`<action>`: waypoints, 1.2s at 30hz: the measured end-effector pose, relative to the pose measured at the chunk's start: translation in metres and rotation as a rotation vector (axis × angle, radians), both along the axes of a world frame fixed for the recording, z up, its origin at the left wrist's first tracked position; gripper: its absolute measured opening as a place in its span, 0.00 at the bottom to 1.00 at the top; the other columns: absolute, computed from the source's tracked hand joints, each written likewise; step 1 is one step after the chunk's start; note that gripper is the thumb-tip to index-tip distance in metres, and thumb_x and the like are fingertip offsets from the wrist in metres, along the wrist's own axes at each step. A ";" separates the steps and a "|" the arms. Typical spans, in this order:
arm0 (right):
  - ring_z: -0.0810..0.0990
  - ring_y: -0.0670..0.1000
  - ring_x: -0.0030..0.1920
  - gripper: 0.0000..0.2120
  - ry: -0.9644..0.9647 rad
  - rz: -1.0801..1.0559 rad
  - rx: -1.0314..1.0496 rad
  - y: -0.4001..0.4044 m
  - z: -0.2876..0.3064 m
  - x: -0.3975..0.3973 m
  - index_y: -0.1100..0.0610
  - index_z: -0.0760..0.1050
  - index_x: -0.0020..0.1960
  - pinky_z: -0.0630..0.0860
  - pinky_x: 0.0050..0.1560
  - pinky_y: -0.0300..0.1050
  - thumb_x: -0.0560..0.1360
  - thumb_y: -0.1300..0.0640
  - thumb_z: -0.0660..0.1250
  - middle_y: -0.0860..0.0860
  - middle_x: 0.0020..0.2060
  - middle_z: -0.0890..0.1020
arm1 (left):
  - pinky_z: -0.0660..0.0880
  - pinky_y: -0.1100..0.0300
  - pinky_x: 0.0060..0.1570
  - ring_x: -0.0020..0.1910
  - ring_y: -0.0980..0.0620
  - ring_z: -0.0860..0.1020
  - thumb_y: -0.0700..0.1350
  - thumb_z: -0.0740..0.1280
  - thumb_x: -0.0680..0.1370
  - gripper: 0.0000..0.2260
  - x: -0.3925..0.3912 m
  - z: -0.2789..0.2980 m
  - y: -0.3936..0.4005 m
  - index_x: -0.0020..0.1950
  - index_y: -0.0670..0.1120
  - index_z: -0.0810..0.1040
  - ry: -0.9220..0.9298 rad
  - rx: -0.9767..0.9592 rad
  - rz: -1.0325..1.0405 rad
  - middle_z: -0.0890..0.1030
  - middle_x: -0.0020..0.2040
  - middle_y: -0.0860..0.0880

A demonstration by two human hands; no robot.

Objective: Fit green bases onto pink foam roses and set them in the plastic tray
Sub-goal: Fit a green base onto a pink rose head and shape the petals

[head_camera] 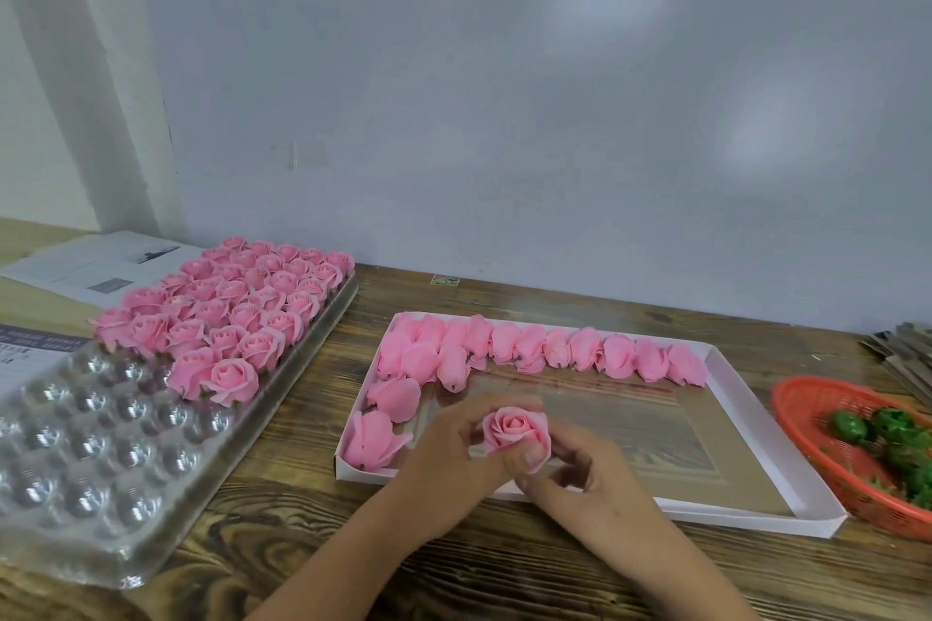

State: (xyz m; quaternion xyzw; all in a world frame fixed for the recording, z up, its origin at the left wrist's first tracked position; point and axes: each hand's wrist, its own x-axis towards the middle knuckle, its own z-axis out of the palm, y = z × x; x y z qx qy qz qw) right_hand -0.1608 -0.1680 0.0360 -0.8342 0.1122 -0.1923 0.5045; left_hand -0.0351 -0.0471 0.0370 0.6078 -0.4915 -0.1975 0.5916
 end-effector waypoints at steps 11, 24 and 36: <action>0.79 0.41 0.37 0.14 0.001 -0.168 -0.206 0.003 -0.009 0.003 0.32 0.76 0.46 0.72 0.35 0.31 0.61 0.39 0.70 0.34 0.40 0.82 | 0.76 0.56 0.63 0.64 0.54 0.79 0.62 0.72 0.74 0.12 -0.004 -0.001 0.000 0.55 0.62 0.84 0.024 -0.058 -0.008 0.81 0.63 0.58; 0.81 0.39 0.43 0.19 -0.125 -0.229 -0.214 0.004 -0.012 0.004 0.25 0.74 0.52 0.75 0.40 0.28 0.64 0.43 0.68 0.31 0.44 0.83 | 0.73 0.72 0.57 0.61 0.64 0.77 0.56 0.78 0.70 0.25 -0.001 -0.004 -0.002 0.62 0.72 0.73 -0.029 0.102 -0.047 0.79 0.60 0.65; 0.79 0.34 0.44 0.16 -0.022 -0.192 -0.278 0.014 -0.011 0.003 0.31 0.72 0.50 0.70 0.38 0.25 0.65 0.41 0.73 0.28 0.46 0.79 | 0.74 0.69 0.59 0.61 0.60 0.80 0.56 0.74 0.73 0.07 -0.002 -0.005 -0.002 0.49 0.62 0.86 0.001 -0.023 0.010 0.83 0.60 0.63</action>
